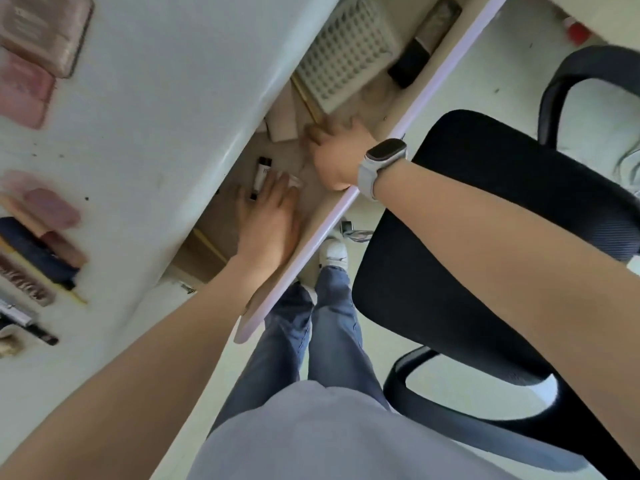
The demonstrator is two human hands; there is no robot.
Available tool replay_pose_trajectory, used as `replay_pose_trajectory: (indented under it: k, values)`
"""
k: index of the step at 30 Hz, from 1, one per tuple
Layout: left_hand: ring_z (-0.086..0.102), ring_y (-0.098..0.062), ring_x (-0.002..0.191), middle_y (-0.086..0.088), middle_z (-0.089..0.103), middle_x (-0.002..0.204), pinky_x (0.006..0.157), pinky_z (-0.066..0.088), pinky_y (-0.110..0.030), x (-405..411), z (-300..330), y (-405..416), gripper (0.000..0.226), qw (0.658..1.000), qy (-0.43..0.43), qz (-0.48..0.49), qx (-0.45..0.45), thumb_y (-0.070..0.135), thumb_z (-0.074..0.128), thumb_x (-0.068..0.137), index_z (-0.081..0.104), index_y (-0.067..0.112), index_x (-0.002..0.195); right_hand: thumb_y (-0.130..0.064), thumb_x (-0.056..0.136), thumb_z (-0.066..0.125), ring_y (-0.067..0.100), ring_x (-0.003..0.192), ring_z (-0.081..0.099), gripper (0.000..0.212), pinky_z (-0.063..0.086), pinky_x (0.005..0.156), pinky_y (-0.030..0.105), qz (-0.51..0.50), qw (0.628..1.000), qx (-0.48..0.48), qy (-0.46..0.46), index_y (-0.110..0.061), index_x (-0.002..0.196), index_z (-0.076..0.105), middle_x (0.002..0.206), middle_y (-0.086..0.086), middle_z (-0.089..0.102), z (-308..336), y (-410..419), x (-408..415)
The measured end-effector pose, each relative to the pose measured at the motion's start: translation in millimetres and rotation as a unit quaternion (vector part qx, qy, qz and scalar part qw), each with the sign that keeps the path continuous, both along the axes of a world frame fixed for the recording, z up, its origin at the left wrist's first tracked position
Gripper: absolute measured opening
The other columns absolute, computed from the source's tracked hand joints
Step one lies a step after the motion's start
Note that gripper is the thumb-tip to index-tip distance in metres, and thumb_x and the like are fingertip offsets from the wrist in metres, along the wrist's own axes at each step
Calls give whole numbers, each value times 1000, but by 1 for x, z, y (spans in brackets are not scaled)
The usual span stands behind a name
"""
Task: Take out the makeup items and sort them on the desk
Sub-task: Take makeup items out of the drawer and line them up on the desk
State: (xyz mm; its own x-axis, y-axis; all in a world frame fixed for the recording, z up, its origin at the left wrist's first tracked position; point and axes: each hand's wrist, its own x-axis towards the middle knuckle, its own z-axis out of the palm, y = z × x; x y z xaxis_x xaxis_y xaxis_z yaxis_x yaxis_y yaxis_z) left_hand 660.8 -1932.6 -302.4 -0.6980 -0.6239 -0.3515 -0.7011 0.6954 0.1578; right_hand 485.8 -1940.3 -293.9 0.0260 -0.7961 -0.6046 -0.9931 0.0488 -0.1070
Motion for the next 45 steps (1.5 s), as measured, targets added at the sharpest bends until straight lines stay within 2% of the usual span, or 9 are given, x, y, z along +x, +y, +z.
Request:
replay_pose_trajectory:
  k: [3,8,13,16,22,31,35,43,45]
  values:
    - [34,-31,132,-15,46,136,101,25,-56,-1,4,0,39,998,43,39,-11,5,51,84,54,9,123,-24,88,50,33,130,32,68,37,92,45,-49,996,-63,-51,-20,146,14,149,12,23,3,-5,3]
    - [20,-37,135,-16,23,150,102,26,-54,-7,-4,-14,46,995,0,90,40,27,46,93,41,16,138,-34,89,49,34,129,31,71,42,83,43,-38,995,-56,-72,-30,147,8,145,14,26,2,-14,4]
    - [29,-36,127,-13,30,146,98,35,-50,-9,-6,-14,32,987,43,142,68,21,62,85,57,7,114,-17,90,46,36,108,50,53,38,63,35,-26,997,-53,-49,-19,140,29,132,18,39,5,-11,-2]
    - [33,-39,123,-18,35,137,100,33,-48,-8,-7,-8,37,977,67,176,96,11,64,81,53,4,116,-14,92,44,35,95,56,34,31,55,31,-94,990,-81,-63,-5,125,40,118,20,49,4,-15,-3]
    - [37,-39,123,-24,40,132,99,36,-50,-12,-8,-8,72,958,80,217,168,7,63,83,23,6,142,-21,92,50,32,94,62,35,37,60,33,-250,962,-97,-47,0,118,43,111,16,61,-16,-32,11]
    - [39,-34,120,-20,46,124,98,35,-35,-11,-17,-6,42,960,43,212,175,0,59,81,46,0,121,-30,84,59,32,103,57,33,36,70,32,-329,935,-6,-133,-8,108,55,111,14,59,-20,-30,5]
    - [45,-35,113,-21,42,125,96,40,-37,-11,-15,-11,37,951,41,230,202,-3,52,83,48,-1,120,-30,83,62,32,107,56,34,40,75,32,-325,932,45,-156,-8,109,58,116,15,59,-10,-26,2]
    - [48,-29,102,-18,47,113,78,37,-30,2,-4,-8,29,923,94,265,263,2,50,88,42,5,116,-7,97,36,27,114,53,24,43,85,30,-215,969,110,-60,-1,108,56,124,17,55,18,-27,11]
    - [46,-27,100,-17,46,114,79,35,-28,7,1,-6,26,916,99,271,280,7,51,91,42,6,115,-5,94,39,27,96,58,19,47,71,32,-198,974,100,-44,-5,93,58,107,14,60,26,-25,12]
